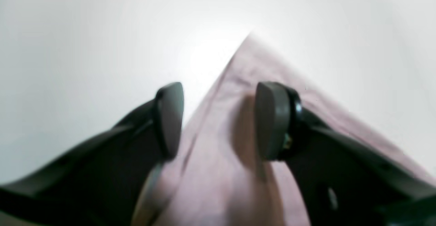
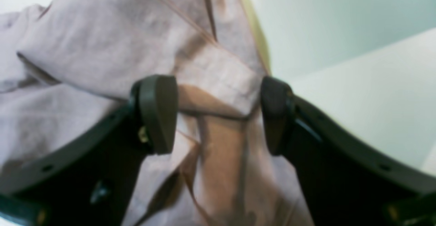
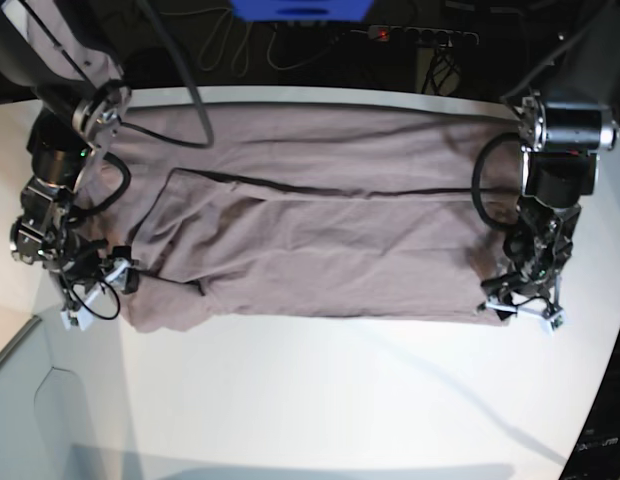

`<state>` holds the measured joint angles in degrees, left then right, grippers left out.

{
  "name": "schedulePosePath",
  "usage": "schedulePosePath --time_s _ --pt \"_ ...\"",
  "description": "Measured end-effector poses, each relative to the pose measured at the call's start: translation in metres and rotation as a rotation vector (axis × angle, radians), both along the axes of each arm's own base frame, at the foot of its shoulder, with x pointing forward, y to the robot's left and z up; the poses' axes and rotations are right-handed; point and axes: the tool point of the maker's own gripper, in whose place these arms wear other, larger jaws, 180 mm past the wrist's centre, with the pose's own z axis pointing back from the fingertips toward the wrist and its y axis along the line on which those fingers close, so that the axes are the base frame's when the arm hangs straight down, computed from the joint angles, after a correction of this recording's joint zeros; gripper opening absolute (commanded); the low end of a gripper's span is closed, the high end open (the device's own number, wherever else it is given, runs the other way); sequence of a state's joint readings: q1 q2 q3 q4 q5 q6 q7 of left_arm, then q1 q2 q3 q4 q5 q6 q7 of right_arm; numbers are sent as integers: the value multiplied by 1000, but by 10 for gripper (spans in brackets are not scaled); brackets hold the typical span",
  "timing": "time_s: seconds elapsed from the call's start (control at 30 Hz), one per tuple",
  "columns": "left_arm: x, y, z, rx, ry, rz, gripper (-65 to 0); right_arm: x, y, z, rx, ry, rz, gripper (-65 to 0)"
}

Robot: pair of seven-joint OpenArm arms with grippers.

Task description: Layout the t-shirt on the table in an organized manner, then fold the t-shirt properly

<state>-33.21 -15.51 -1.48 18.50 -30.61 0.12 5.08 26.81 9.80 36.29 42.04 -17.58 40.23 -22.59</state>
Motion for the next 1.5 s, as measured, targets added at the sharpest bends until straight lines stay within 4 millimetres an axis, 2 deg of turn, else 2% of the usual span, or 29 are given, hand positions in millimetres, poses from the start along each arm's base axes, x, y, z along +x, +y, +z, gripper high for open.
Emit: schedulePosePath --time_s 0.2,0.27,0.37,0.47,0.57,0.67,0.77,0.93,1.1,1.13,1.27,1.43,1.5 --pt "-2 -9 -5 83 -6 -76 -325 -2 0 -1 0 5 0 -265" --pt "-2 -10 -5 92 -2 -88 -353 -2 0 -1 -1 4 0 -265" --pt "-2 -10 -5 91 -2 -88 -481 -2 0 -1 0 5 0 -265" --pt "-3 -8 -5 92 0 -85 -647 -2 0 -1 0 5 0 -265" --pt "-3 -7 -5 89 3 -86 -633 -2 0 -1 0 4 0 -265" --pt "-3 -7 -5 89 3 -86 -650 -2 0 -1 1 5 1 -267" --pt "-3 -7 -5 89 3 -87 -649 -1 2 -2 3 4 2 -300" --pt "-3 -7 -5 90 3 -86 -649 -1 9 -3 13 5 6 -426" --pt "-3 -7 -5 90 3 -86 -649 -3 13 -6 21 9 9 -636" --pt "-3 -7 -5 89 4 -86 -649 -3 13 -6 21 10 9 -650" --pt "-3 -7 -5 90 3 -87 -649 -3 10 -3 4 4 9 -650" --pt "-3 -7 -5 90 4 -86 -649 13 -15 37 -85 -109 -17 -650" --pt "-3 -7 -5 90 4 -87 -649 14 -17 40 -90 -117 -20 -650"
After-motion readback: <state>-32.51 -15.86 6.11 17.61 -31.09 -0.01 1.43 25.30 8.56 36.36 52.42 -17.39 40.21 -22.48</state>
